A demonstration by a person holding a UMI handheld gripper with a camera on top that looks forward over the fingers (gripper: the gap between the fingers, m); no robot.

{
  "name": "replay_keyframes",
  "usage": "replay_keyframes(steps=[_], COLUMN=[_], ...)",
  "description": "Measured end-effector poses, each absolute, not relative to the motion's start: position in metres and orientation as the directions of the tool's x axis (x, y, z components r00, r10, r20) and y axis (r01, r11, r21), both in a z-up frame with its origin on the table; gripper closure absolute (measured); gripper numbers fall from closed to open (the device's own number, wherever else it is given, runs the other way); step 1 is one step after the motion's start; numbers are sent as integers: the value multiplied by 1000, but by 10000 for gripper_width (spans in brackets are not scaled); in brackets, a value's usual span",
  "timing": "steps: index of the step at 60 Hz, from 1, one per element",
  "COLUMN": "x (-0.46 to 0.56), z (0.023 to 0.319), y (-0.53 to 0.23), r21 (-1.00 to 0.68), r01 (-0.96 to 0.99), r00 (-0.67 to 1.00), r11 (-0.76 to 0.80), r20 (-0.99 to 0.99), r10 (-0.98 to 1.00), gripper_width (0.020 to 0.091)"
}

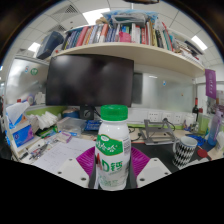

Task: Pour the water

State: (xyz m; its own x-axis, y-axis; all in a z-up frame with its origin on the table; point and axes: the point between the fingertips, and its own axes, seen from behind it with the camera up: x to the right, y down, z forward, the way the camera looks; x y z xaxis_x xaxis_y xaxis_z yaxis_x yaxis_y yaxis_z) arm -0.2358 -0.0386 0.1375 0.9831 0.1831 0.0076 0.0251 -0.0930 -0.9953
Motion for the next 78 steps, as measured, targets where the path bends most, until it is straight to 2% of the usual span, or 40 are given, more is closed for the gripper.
replay_keyframes(steps=[11,22,31,36,43,51,60,68,78], x=[-228,-227,-221,-203,-172,-137,-94,-73,-78], z=[138,136,134,147,175,204,221,223,204], y=[-35,-34,-31,-26,-15,2,22,30,38], r21=[-997,-992,-968,-953,-900,-716,-375,-103,106], r01=[-21,-40,-75,-130,-330,-627,-892,-968,-957], r00=[988,988,979,972,921,739,395,124,-63], r11=[-74,-117,-239,-274,-286,-307,-252,-229,-269], r20=[-32,-57,-118,-177,-373,-672,-918,-989,-984], r10=[149,143,169,154,113,56,-32,-78,-164], gripper_width=[685,684,684,684,684,682,681,680,682])
